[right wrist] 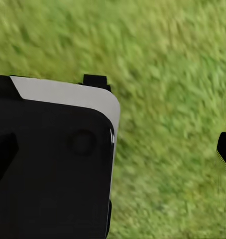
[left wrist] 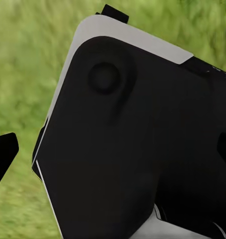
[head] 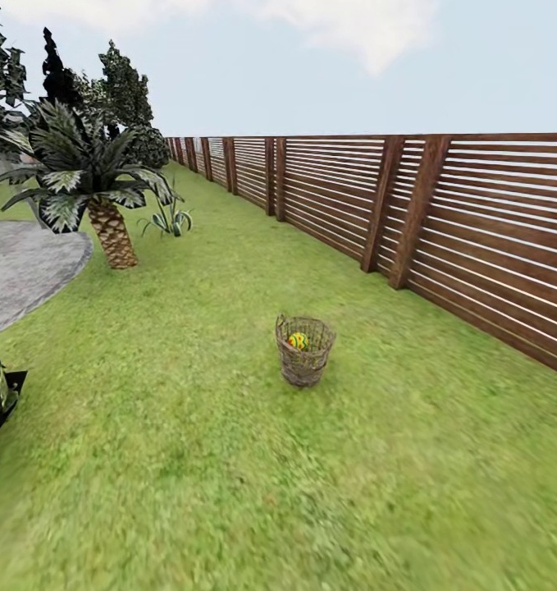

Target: Take the three Easter eggs out of the wicker basket on the lawn in the garden, then place them on the lawn next to a single tree (choose any tree) so that all three eggs are next to the same tree and none are left in the basket.

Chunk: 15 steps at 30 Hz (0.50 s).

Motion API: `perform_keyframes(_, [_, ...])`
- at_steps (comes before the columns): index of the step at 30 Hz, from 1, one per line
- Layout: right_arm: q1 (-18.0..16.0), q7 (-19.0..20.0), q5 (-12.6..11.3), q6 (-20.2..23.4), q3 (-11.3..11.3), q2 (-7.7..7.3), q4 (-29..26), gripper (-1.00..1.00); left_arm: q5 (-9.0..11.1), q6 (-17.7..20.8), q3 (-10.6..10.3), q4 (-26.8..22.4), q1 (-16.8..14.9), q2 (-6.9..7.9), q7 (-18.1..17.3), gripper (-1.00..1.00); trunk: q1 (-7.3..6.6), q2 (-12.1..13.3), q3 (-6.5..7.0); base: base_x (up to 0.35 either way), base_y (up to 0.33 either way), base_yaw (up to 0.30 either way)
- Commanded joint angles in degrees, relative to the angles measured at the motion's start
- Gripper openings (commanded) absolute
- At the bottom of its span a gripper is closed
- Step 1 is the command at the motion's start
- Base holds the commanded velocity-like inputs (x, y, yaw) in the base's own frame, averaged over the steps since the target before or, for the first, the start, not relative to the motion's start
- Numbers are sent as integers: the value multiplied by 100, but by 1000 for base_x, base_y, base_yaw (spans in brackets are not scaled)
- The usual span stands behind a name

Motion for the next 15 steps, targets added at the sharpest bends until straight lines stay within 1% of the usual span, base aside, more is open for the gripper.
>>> perform_keyframes(1, [-10,-28,55,-17,-3,-6,24,100,60,9,0,14,-5,1,-4,100,3,-3,-5,322,0,0])
perform_keyframes(10, [-10,-25,116,-45,8,-43,27,100,60,9,0,13,-5,6,-1,100,3,-3,-5,322,0,0])
perform_keyframes(15, [-10,-32,95,-39,8,-14,26,100,60,9,0,13,-1,8,-1,100,3,-3,-5,322,0,0])
